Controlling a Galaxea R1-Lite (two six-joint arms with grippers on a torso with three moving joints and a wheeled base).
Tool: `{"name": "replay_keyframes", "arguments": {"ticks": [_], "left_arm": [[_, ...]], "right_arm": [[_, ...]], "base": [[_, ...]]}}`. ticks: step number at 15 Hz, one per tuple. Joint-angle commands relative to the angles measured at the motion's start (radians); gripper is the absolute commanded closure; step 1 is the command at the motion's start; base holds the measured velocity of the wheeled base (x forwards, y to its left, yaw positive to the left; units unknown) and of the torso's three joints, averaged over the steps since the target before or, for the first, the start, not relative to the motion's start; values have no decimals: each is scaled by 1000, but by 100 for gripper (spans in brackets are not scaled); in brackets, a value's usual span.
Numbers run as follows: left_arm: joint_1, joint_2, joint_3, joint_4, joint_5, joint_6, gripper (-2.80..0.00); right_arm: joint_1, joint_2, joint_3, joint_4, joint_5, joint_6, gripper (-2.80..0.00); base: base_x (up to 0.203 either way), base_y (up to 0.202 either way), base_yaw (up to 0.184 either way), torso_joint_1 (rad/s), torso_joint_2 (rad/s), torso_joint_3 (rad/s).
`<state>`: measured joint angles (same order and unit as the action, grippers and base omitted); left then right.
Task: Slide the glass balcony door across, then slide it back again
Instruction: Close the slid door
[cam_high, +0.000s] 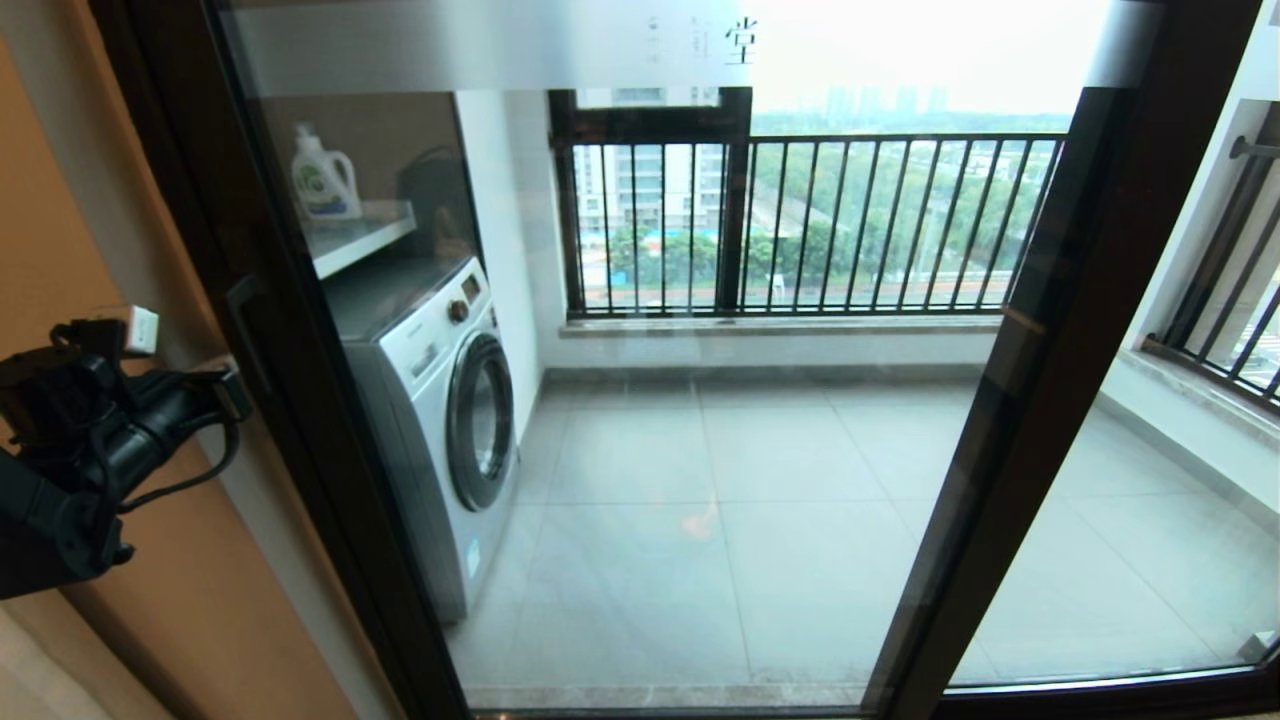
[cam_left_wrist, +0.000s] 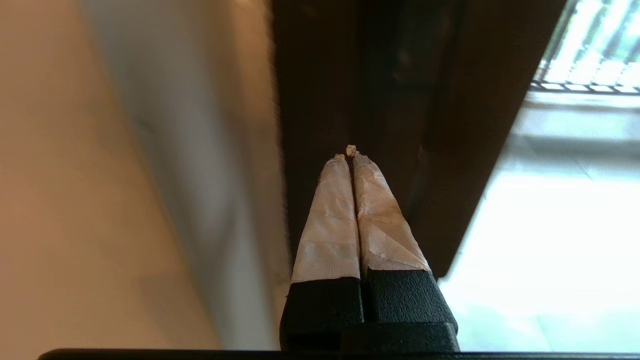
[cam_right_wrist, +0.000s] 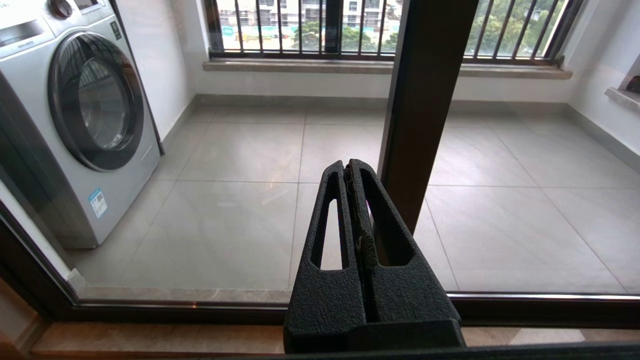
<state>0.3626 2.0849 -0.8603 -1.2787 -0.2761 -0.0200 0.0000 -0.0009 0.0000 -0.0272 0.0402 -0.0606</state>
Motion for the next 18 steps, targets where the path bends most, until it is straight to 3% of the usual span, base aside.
{"name": "replay_keyframes", "arguments": {"ticks": [1,18], "left_arm": [[1,15,11,-10,-23,2,0],[-155,-72,44,-8,-17,3,0]], "right_arm": [[0,0,12,0,1,-1,0],[0,1,12,0,0,-1,0]], "base": [[0,0,0,0,0,0],[0,0,0,0,0,0]]}}
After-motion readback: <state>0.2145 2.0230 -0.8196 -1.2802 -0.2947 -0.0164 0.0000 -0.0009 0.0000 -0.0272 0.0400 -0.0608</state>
